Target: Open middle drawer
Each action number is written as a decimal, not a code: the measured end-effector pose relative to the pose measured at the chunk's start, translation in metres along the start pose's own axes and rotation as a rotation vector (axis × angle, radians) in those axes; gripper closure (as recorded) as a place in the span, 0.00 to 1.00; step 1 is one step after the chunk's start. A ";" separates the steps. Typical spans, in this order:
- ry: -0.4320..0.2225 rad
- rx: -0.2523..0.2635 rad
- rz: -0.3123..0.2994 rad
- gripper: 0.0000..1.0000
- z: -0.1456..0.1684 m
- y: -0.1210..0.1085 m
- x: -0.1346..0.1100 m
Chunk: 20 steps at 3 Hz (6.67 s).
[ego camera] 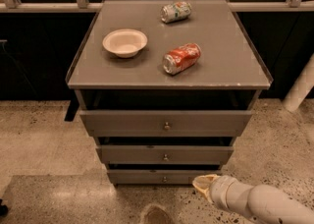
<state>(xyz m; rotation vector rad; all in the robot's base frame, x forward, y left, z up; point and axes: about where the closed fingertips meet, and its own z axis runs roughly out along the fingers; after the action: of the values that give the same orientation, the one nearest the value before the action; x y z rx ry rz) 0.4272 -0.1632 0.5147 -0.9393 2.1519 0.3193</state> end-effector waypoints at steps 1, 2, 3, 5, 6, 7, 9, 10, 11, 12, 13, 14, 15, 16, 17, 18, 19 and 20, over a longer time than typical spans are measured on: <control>-0.019 0.072 0.011 1.00 0.003 -0.018 -0.001; -0.019 0.072 0.011 1.00 0.003 -0.018 -0.001; -0.068 0.093 0.034 1.00 0.026 -0.033 -0.003; -0.213 0.257 0.120 1.00 0.080 -0.097 -0.021; -0.213 0.257 0.120 1.00 0.080 -0.097 -0.021; -0.236 0.273 0.122 1.00 0.093 -0.111 -0.027; -0.263 0.348 0.083 1.00 0.145 -0.160 -0.052; -0.227 0.362 0.104 1.00 0.150 -0.155 -0.039; -0.178 0.368 0.107 1.00 0.156 -0.149 -0.024; -0.178 0.368 0.107 1.00 0.154 -0.149 -0.027; -0.171 0.361 0.107 1.00 0.152 -0.147 -0.028; -0.133 0.343 0.133 1.00 0.137 -0.141 -0.022; -0.055 0.331 0.194 1.00 0.083 -0.128 -0.020; -0.056 0.332 0.194 1.00 0.083 -0.128 -0.021; -0.060 0.330 0.195 1.00 0.100 -0.133 -0.027; -0.039 0.325 0.218 1.00 0.123 -0.137 -0.025; -0.032 0.325 0.214 1.00 0.125 -0.136 -0.025; 0.017 0.298 0.194 1.00 0.137 -0.134 -0.020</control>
Offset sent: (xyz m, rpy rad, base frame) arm 0.0177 -0.0086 -0.0164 0.0315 -0.0241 -0.0952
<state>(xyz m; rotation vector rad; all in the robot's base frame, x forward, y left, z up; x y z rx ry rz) 0.6058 -0.1797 0.4444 -0.5694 2.2328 0.0789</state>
